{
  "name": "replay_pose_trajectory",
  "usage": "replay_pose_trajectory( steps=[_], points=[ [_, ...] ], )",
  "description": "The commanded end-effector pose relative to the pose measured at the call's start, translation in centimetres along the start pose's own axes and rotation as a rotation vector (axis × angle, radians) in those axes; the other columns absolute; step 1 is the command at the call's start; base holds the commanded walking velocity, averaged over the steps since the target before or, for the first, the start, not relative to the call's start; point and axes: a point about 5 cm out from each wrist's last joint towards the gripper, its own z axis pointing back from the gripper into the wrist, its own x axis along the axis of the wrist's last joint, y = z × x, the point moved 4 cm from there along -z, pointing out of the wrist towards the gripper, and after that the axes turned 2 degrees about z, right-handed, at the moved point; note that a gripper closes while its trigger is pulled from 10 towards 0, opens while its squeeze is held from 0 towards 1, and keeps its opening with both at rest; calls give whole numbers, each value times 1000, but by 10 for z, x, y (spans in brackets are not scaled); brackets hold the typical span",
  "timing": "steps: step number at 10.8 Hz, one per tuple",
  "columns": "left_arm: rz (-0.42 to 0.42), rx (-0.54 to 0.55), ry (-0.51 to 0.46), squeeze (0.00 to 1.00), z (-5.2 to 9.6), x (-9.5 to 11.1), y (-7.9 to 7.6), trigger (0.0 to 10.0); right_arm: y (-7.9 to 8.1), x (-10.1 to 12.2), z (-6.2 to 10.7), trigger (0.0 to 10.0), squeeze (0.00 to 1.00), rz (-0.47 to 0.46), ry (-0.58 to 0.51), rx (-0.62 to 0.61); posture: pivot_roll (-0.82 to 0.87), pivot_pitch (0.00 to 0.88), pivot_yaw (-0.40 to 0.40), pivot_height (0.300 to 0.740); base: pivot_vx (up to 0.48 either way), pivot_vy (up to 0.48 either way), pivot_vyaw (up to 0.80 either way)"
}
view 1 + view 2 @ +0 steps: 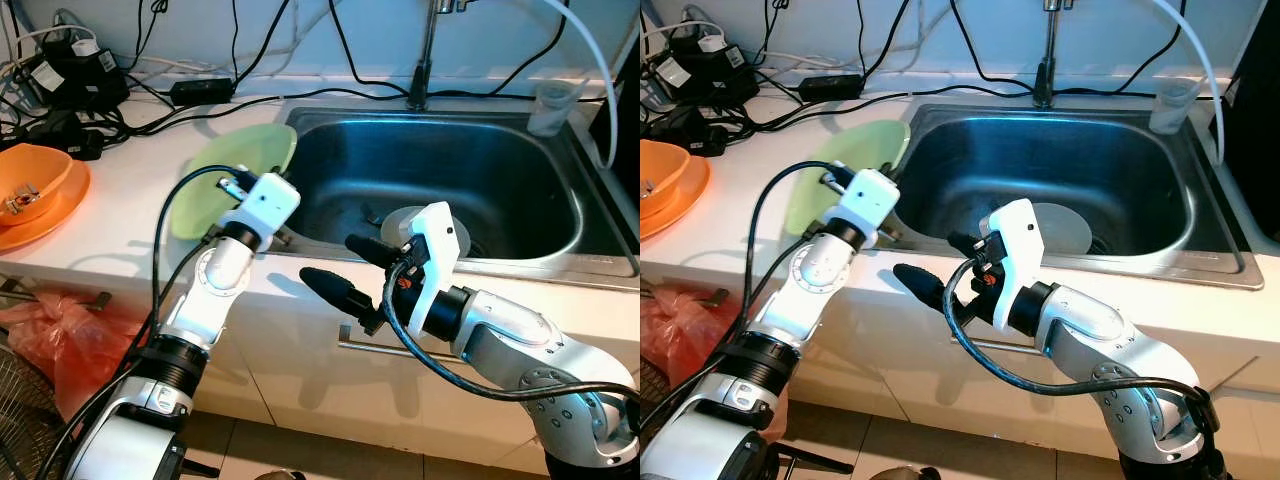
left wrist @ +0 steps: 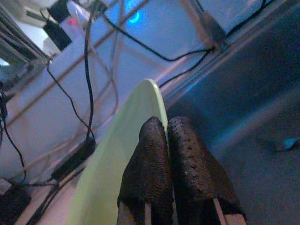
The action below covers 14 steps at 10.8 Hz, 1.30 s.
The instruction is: Kitchen organization
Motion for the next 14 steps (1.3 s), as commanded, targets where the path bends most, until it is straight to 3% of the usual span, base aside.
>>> replay_pose_trajectory(
  steps=[1,6,8,9,10,11,13,14],
  points=[
    [-27,29,-93,0,-6,23,6,0,-1,4,-1,10000,0,14,-12,-7,-36,8,84,740,0,0,0],
    [25,-22,-166,0,-5,36,-15,0,-8,0,1,10000,0,15,0,-24,-37,0,79,740,0,0,0],
    [19,-1,-130,0,-5,27,-10,235,-9,0,2,10000,0,17,3,-25,-42,0,78,740,0,0,0],
    [16,7,-120,0,-4,23,-6,1020,-8,-1,2,10000,0,17,5,-25,-40,0,78,740,0,0,0],
    [17,10,-117,0,-4,22,-4,980,-8,-1,2,10000,0,17,5,-24,-40,0,78,740,0,0,0],
    [27,-2,-141,0,-5,28,-7,0,-7,-2,1,10000,0,16,3,-23,-35,4,83,740,0,0,0],
    [21,-62,-192,0,-10,42,-23,0,-7,-2,0,10000,0,14,-1,-27,-41,6,90,740,0,0,0],
    [22,-73,-205,0,-13,46,-27,0,-18,-1,2,10000,0,24,3,-102,-53,10,97,740,0,0,0]
  ],
)
